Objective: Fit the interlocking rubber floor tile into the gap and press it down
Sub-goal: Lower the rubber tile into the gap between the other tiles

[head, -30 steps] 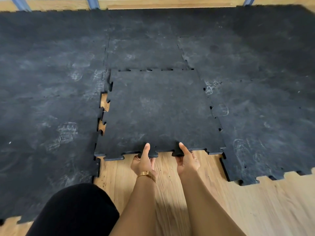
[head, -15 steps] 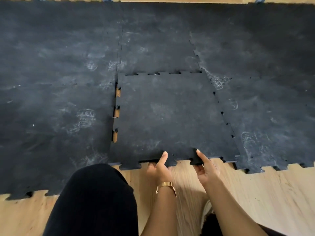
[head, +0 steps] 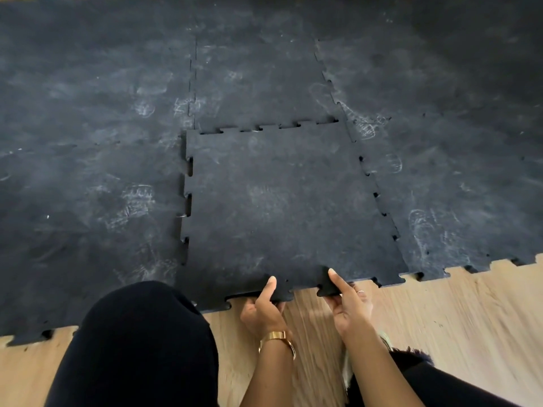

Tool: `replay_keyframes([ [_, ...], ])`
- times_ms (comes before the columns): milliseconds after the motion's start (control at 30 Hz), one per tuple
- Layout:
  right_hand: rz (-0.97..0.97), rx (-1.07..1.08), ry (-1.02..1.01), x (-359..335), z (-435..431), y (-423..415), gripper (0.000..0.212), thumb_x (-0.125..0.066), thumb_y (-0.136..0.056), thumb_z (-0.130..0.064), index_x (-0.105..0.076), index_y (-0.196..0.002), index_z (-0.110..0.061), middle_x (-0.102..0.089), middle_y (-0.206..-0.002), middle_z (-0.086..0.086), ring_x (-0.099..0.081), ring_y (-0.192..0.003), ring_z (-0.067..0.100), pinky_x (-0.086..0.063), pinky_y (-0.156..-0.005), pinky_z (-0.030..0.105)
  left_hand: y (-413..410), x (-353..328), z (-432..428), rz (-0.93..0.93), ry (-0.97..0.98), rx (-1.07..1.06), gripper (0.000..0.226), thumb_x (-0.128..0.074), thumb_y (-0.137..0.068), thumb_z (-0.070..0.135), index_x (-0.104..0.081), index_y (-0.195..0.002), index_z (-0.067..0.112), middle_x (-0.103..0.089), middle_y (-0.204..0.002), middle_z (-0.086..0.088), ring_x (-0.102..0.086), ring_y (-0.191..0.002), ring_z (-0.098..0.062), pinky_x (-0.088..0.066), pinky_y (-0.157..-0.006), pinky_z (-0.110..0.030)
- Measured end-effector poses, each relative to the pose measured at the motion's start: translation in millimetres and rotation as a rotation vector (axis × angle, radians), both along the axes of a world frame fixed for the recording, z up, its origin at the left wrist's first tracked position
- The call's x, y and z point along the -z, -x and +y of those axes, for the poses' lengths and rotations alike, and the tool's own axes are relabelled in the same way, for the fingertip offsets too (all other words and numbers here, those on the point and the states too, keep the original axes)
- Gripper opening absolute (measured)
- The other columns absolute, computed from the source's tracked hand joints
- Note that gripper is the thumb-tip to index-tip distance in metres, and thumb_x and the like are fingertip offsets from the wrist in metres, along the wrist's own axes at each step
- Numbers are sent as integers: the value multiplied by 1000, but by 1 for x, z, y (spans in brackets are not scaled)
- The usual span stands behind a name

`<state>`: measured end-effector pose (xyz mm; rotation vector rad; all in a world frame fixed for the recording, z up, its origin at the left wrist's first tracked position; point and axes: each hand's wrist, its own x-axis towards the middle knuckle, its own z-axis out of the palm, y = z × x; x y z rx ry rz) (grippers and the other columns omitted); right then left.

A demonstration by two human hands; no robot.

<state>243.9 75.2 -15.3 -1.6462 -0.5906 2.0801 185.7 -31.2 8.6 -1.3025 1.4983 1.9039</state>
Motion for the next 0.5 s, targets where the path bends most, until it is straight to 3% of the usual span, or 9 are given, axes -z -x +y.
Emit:
replay_keyframes([
  [200,-24,-24,2,7,2,-1,14,-71,-80,5,-61,-84,-2,-66,-87,12,-66,-80,25,-59,-48,32,-4,14,2,1,58,41,21,-78,-79,14,-60,-88,7,-65,-99,-12,-65,-87,-28,-54,-58,-30],
  [300,-82,-101,-18,14,3,0,13,-73,-80,1,-62,-87,-2,-68,-95,15,-68,-82,27,-59,-56,36,-10,28,-3,-18,150,230,52,-74,-81,42,-54,-111,4,-65,-107,-16,-68,-89,-35,-60,-68,-46],
  [367,-181,-232,-53,15,7,-2,16,-75,-81,-7,-63,-90,-4,-68,-101,17,-68,-88,31,-59,-65,42,-10,37,-9,-25,395,630,79,-54,-76,76,-55,-108,4,-69,-104,-16,-68,-85,-36,-58,-78,-49],
  [400,-255,-348,-80,10,11,-3,21,-77,-80,-13,-62,-94,-5,-67,-105,18,-68,-90,34,-60,-67,46,-3,35,-14,-20,530,918,86,-41,-78,81,-58,-111,4,-69,-106,-17,-67,-89,-35,-56,-82,-45],
  [467,-360,-579,-107,-3,23,-7,33,-78,-80,-22,-58,-96,-1,-64,-106,22,-70,-86,40,-61,-62,50,15,22,-16,1,828,1394,74,-27,-94,66,-60,-122,6,-64,-121,-17,-61,-107,-33,-49,-90,-36],
  [500,-393,-666,-90,-11,29,-9,36,-75,-83,-26,-54,-95,1,-65,-101,24,-71,-81,41,-61,-61,49,27,12,-13,5,917,1503,67,-25,-98,58,-59,-127,8,-62,-127,-15,-58,-115,-31,-45,-93,-36],
])
